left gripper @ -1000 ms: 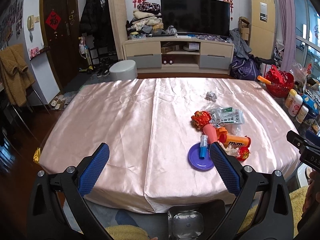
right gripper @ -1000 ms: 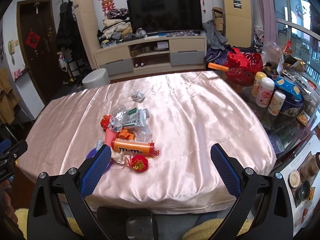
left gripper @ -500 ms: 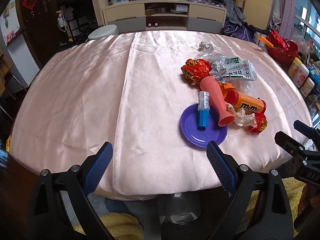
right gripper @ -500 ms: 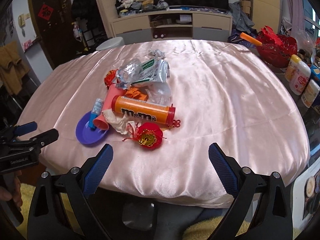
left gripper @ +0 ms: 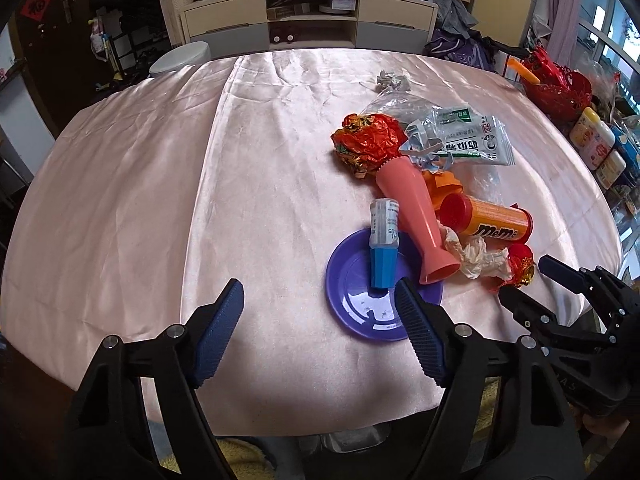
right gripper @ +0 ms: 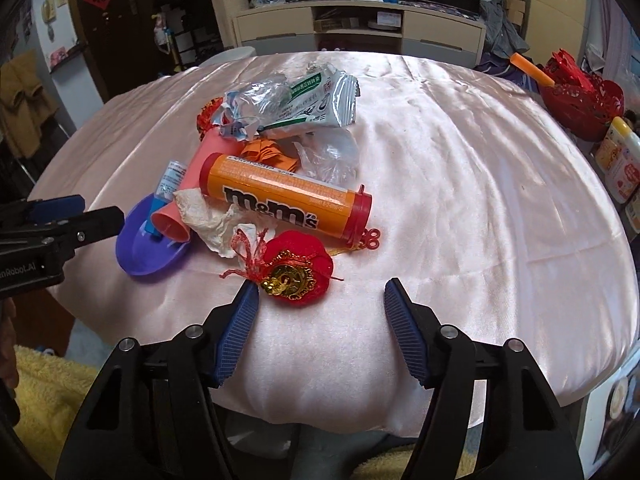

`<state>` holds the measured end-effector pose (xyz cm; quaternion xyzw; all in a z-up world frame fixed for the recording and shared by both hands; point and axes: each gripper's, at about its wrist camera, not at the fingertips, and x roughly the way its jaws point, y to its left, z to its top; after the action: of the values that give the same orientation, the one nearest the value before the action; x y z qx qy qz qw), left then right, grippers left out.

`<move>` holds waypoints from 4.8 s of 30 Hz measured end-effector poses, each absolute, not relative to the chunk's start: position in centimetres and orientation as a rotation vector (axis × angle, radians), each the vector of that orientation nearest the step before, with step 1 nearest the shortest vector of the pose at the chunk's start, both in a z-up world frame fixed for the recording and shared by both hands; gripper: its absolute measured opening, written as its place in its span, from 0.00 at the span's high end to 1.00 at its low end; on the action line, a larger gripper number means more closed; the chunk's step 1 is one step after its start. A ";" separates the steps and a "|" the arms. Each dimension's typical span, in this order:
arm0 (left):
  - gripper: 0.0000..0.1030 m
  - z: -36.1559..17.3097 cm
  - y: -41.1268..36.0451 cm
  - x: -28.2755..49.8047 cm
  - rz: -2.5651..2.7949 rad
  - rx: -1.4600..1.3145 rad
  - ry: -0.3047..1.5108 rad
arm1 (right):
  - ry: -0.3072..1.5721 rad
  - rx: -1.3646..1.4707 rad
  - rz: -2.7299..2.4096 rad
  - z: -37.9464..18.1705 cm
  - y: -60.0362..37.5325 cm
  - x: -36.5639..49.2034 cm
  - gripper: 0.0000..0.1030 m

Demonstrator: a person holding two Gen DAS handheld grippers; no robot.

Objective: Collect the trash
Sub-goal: 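Grasp the blue-capped bottle with the left tool while the right tool grasps the red ornament, then lower both tools to the bin and open them to drop the items, then grasp the purple plate with the left tool while the right tool grasps the tissue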

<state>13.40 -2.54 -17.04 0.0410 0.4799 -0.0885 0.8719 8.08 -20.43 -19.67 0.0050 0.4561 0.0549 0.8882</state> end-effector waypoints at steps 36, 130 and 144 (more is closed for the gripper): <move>0.82 -16.0 -5.1 14.9 -0.217 0.082 0.977 | 0.850 0.125 0.104 -16.2 -24.4 8.3 0.64; 0.46 -18.8 -1.2 11.6 -0.317 -0.063 1.073 | 0.918 0.177 0.293 -17.8 -21.0 8.7 0.48; 0.81 -19.8 -3.1 14.5 -0.342 -0.033 1.080 | 0.967 0.150 0.331 -19.7 -19.3 10.6 0.79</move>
<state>14.53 -3.06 -19.80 -0.0156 0.5116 -0.1619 0.8437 10.63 -19.30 -19.73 0.0716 0.4625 0.1583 0.8694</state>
